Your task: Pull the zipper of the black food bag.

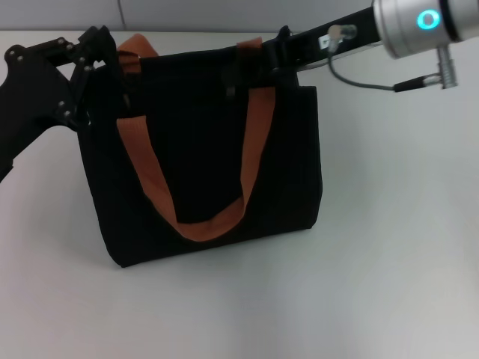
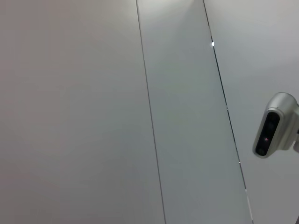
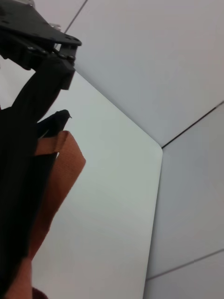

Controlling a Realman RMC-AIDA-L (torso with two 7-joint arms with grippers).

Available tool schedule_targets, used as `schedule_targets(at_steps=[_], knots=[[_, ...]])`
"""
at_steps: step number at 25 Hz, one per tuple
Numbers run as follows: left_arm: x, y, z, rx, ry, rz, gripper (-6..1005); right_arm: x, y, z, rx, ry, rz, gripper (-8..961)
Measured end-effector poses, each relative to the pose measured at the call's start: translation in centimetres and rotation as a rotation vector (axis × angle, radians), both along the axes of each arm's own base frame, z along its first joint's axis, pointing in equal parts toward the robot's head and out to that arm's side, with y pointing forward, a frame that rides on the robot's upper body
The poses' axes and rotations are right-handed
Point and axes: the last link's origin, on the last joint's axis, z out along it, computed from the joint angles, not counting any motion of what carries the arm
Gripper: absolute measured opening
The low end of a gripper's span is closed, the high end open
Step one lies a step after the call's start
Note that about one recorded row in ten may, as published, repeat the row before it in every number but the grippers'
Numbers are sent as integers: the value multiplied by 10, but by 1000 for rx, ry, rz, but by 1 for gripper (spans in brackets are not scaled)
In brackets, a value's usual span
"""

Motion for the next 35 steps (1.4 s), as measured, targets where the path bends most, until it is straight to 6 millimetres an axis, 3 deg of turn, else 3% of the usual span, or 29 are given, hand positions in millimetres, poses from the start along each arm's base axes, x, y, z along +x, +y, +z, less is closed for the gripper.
schedule_targets(at_steps=[13, 28, 35], knots=[[7, 6, -4, -14, -13, -15, 67, 0, 0, -23, 19, -47, 14, 271], [-2, 1, -2, 3, -10, 20, 69, 3, 2, -2, 160, -108, 56, -1], [-7, 2, 1, 23, -9, 57, 71, 9, 0, 12, 222, -124, 33, 15]])
